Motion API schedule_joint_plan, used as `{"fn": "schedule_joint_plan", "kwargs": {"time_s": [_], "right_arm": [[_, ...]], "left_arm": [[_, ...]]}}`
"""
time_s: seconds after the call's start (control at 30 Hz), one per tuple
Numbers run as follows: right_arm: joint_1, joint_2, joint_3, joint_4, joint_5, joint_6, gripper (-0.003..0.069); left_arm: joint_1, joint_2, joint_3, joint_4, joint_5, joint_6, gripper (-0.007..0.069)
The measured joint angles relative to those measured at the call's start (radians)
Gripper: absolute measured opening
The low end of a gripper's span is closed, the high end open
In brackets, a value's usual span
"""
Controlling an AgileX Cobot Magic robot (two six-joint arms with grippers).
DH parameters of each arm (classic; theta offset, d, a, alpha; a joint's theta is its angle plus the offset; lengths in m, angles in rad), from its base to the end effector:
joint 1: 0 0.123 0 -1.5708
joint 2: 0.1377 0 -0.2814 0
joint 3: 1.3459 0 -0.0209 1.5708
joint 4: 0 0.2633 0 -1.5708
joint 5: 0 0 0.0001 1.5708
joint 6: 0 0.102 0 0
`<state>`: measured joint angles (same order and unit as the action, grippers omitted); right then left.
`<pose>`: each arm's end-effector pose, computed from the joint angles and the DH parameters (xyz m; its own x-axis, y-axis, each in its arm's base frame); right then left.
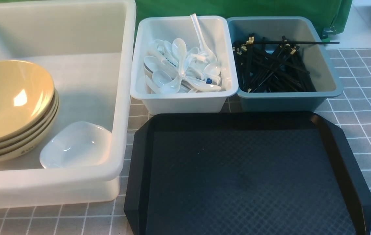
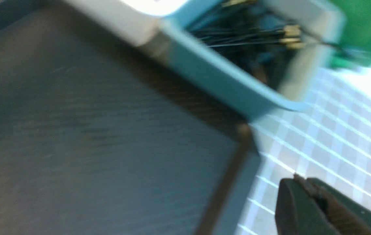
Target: On grey table put chopsticks spoon bowls plates into blue grey white boxes.
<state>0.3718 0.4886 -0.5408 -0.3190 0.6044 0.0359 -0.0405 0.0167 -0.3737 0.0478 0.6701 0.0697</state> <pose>0.1189 0.0268 0.3023 -0.3401 -0.3729 -0.8633 -0.2923 0.9145 -0.2798 0.0502 0.0010 0.2754 -0.2207 0.1160 -0.9684 0.0354 0.9932 0.1109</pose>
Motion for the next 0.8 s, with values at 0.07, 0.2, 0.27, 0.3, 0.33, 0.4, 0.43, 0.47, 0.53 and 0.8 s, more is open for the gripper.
{"fn": "schedule_joint_plan", "kwargs": {"time_s": [0.07, 0.2, 0.27, 0.3, 0.33, 0.4, 0.43, 0.47, 0.53, 0.8], "right_arm": [[-0.080, -0.129, 0.089, -0.008, -0.044, 0.013, 0.0038], [-0.250, -0.328, 0.248, 0.013, -0.125, 0.021, 0.0038], [-0.343, -0.411, 0.324, 0.058, -0.143, 0.021, 0.0038], [-0.392, -0.455, 0.358, 0.083, -0.146, 0.021, 0.0038], [-0.436, -0.480, 0.389, 0.102, -0.150, 0.021, 0.0038], [-0.510, -0.497, 0.450, 0.143, -0.156, 0.021, 0.0038], [-0.514, -0.498, 0.454, 0.148, -0.157, 0.021, 0.0038], [-0.527, -0.500, 0.484, 0.162, -0.164, 0.021, 0.0038], [-0.531, -0.500, 0.533, 0.178, -0.186, 0.021, 0.0039], [-0.451, -0.500, 0.563, 0.196, -0.254, 0.024, 0.0040]], "left_arm": [[0.000, 0.000, 0.000, 0.000, 0.000, 0.000, -0.0011], [0.000, 0.000, 0.000, 0.000, 0.000, 0.000, -0.0011], [0.000, 0.000, 0.000, 0.000, 0.000, 0.000, -0.0011], [0.000, 0.000, 0.000, -0.001, 0.000, 0.000, -0.0011], [0.000, 0.000, 0.000, -0.001, 0.000, 0.000, -0.0011], [0.000, 0.000, 0.000, -0.002, 0.000, 0.000, -0.0011], [0.000, 0.000, 0.000, -0.002, 0.000, 0.000, -0.0011], [0.000, 0.000, 0.000, -0.002, 0.000, 0.000, -0.0011], [0.000, 0.000, 0.000, -0.002, -0.001, 0.000, -0.0011], [0.000, 0.000, 0.000, -0.002, -0.002, 0.000, -0.0011]]}}
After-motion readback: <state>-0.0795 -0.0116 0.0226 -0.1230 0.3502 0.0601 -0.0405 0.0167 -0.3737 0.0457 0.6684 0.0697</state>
